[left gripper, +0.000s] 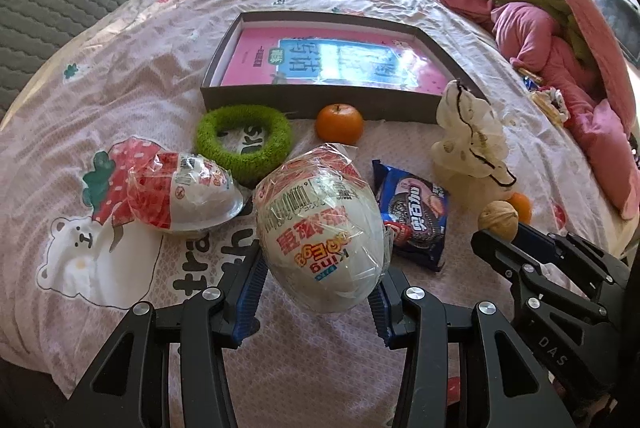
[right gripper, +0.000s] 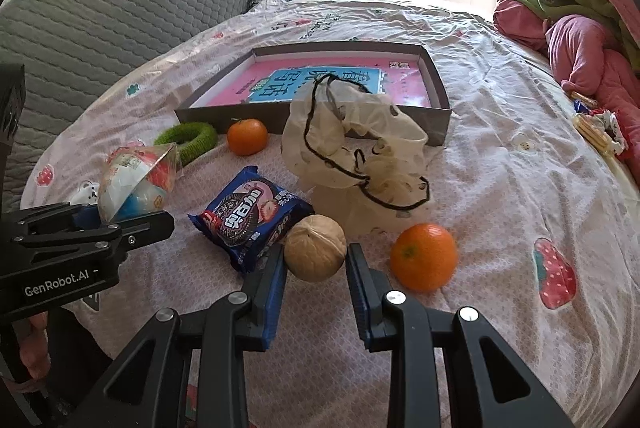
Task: Organize objects
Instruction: 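Close left gripper on the white wrapped egg while right gripper grasps the walnut, then lift and carry the egg and walnut over the grey tray with both grippers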
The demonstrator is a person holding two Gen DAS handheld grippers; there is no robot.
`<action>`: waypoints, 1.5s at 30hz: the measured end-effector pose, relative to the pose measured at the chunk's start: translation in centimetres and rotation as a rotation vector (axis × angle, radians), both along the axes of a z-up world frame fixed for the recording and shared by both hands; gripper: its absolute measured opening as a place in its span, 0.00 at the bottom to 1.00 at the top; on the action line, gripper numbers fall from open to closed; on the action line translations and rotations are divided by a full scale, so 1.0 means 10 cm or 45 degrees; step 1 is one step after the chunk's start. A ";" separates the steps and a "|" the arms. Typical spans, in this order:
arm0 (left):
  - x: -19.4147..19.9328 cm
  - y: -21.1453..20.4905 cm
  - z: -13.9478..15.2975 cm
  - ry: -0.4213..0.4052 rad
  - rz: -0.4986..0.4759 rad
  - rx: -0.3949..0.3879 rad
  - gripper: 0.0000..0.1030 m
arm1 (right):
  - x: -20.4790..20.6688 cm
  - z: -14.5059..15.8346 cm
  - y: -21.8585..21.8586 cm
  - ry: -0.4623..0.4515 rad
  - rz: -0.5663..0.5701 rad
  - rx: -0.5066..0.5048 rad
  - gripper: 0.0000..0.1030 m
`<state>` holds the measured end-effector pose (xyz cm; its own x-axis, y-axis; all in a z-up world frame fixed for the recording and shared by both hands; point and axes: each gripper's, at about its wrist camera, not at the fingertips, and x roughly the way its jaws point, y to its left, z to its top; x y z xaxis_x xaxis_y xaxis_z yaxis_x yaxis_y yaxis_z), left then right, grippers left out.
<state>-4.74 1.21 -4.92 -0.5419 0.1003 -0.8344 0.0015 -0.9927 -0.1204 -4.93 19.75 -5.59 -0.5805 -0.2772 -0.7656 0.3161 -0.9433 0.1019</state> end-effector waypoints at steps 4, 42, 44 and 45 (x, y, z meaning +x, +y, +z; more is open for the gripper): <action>0.05 0.05 0.06 0.015 -0.002 -0.005 0.47 | 0.04 0.07 0.08 0.011 -0.006 -0.021 0.30; -0.57 -0.04 0.44 0.153 -0.088 0.072 0.47 | -0.70 0.66 0.14 0.160 -0.031 -0.069 0.30; -0.68 -0.04 0.45 0.151 -0.094 0.070 0.47 | -0.79 0.66 0.14 0.155 -0.044 -0.073 0.30; -0.74 -0.05 0.46 0.151 -0.095 0.073 0.47 | -0.83 0.67 0.14 0.152 -0.044 -0.075 0.30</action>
<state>-12.10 0.73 -0.37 -0.6256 0.1896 -0.7568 -0.0897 -0.9811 -0.1717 -13.18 21.16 1.14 -0.6762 -0.2983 -0.6736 0.2970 -0.9471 0.1213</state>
